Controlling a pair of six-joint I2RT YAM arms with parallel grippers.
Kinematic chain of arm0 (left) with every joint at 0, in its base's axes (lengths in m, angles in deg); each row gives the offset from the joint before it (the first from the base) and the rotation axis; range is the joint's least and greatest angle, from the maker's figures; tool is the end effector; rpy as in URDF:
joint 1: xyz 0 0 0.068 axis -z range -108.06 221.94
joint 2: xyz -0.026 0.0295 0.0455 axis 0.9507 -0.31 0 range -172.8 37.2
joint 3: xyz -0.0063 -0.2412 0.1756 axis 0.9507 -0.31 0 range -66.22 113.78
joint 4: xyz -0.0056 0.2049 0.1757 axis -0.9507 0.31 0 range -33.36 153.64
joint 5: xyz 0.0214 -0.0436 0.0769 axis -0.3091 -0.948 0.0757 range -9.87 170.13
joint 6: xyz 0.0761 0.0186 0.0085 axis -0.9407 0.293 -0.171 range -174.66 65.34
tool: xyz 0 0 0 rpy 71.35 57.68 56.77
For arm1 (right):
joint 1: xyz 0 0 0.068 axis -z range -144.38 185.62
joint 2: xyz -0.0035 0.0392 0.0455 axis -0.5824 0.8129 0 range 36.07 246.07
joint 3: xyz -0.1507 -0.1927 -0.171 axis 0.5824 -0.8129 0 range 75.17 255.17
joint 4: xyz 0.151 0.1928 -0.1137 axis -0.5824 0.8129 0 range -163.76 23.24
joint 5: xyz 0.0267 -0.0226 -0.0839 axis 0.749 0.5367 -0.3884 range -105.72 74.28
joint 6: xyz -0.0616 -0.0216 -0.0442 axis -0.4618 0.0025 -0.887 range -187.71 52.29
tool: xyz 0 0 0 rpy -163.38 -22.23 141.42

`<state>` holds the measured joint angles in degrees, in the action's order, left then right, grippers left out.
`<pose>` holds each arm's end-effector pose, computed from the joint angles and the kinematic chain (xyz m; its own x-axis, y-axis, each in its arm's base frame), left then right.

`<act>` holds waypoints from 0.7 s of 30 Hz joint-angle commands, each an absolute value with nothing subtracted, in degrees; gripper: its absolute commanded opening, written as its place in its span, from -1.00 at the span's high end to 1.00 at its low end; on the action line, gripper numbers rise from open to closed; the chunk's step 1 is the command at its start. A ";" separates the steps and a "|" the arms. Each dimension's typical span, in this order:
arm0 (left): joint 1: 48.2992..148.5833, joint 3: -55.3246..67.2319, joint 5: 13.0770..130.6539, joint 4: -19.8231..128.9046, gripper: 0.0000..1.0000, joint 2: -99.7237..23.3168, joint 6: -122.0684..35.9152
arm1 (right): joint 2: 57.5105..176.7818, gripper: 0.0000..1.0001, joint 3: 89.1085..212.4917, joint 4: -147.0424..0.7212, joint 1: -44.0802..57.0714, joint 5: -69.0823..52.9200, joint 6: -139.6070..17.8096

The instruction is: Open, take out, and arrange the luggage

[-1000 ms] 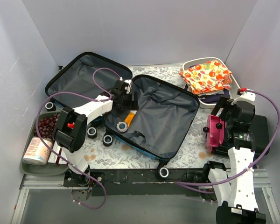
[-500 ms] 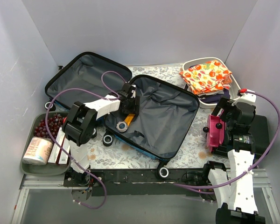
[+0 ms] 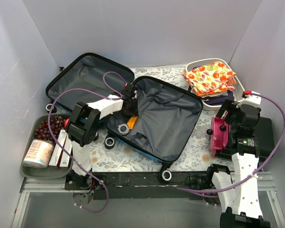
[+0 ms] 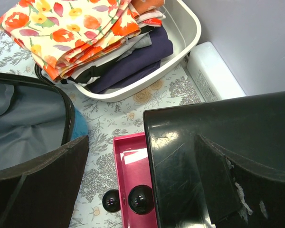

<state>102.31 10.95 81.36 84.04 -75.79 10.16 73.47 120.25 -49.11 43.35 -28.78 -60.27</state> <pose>0.3790 -0.2203 0.1543 -0.7776 -0.5929 -0.2092 -0.4854 0.7776 -0.3996 0.1632 -0.0377 0.3424 -0.2420 0.1602 -0.9570 0.3797 0.9232 0.0586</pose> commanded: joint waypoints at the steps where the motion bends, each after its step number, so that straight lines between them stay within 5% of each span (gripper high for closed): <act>1: 101.56 11.12 84.78 88.37 0.91 -76.89 10.82 | 71.84 -0.96 119.03 -52.75 42.92 -28.82 -61.29; 21: 101.56 13.06 77.76 79.50 1.00 -56.76 23.29 | 68.85 -0.96 117.70 -57.93 39.75 -6.07 -66.58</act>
<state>101.68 12.02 80.84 81.66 -61.19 18.01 68.64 117.84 -54.42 40.64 -12.76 -65.80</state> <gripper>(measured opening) 0.316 0.981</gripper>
